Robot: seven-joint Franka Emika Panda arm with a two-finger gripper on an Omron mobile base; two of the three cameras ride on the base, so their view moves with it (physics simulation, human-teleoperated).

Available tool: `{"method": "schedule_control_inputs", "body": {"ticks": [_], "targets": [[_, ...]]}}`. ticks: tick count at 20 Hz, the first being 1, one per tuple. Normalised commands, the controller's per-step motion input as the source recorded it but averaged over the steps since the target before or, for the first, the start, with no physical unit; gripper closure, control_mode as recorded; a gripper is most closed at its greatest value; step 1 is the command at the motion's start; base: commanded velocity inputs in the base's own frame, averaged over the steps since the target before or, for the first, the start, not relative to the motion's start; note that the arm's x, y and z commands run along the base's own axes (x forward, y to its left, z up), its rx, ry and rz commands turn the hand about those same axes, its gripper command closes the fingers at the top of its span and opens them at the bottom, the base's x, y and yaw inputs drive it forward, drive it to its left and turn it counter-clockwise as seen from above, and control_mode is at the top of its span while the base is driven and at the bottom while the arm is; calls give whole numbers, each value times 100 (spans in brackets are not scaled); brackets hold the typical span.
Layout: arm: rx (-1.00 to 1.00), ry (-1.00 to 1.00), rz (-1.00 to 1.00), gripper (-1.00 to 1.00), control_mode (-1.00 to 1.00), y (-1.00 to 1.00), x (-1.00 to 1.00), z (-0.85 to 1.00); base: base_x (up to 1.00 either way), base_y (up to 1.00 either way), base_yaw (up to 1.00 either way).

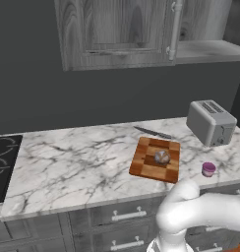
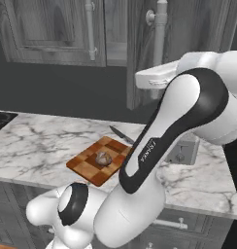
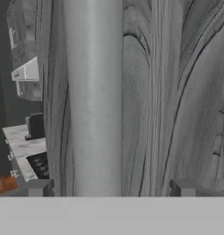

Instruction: Pick the bread, place it on the cutting board, pick the jam, place it on the counter, and close the cabinet.

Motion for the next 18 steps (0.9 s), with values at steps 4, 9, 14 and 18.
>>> {"method": "schedule_control_inputs", "body": {"ticks": [4,9,14,18], "targets": [[1,-3,-16,-100,-100,57,34,-2,0,0,0],[1,-3,-19,-100,-100,63,25,0,0,0,0],[1,-2,-20,-100,-100,62,28,-1,0,0,0],[0,-2,-21,-100,-100,67,31,-5,0,0,0]]}}
